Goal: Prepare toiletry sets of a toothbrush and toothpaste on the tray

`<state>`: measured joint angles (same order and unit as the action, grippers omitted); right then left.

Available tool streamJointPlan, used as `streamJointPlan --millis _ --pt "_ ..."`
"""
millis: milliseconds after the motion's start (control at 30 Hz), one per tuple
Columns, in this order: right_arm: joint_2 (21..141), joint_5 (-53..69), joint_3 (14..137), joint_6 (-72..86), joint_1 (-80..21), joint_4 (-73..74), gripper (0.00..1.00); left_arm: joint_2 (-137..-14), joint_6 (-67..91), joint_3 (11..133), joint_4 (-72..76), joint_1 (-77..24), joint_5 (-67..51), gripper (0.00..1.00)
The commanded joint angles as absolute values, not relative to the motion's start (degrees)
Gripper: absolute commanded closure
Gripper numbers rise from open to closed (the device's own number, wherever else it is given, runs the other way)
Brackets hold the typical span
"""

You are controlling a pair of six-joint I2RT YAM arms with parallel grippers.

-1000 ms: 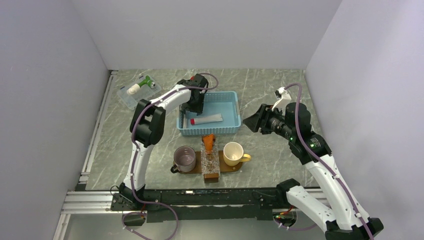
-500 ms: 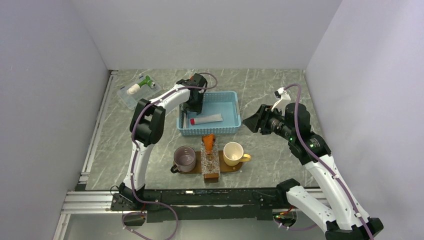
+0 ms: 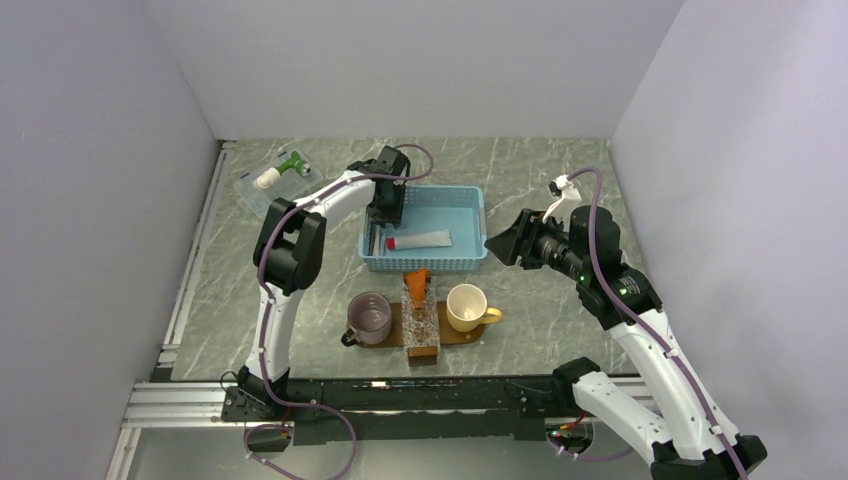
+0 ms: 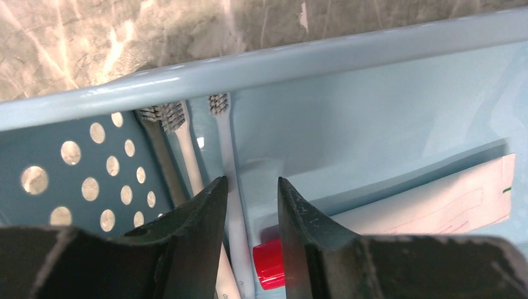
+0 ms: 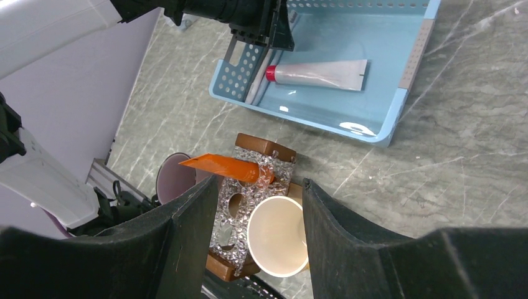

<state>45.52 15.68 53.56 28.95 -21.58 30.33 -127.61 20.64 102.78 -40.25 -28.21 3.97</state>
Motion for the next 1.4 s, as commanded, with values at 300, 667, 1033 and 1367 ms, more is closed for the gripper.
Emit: streamJointPlan --millis 300,667,1033,1367 --pt "44.9 16.5 53.1 28.3 -21.9 28.0 0.46 -129.0 20.9 101.9 -39.6 -29.1 -0.2 0.75" --pt "46.0 17.2 53.5 28.6 -22.0 27.8 0.46 -128.8 20.9 102.0 -40.9 -29.0 3.5 1.00" --pt "46.2 17.1 54.0 28.7 -22.1 28.2 0.46 -121.7 20.8 99.2 -36.0 -29.0 1.7 1.00" --pt "46.2 17.2 53.6 28.9 -22.1 27.9 0.46 -118.6 20.1 99.3 -36.3 -29.1 2.8 0.99"
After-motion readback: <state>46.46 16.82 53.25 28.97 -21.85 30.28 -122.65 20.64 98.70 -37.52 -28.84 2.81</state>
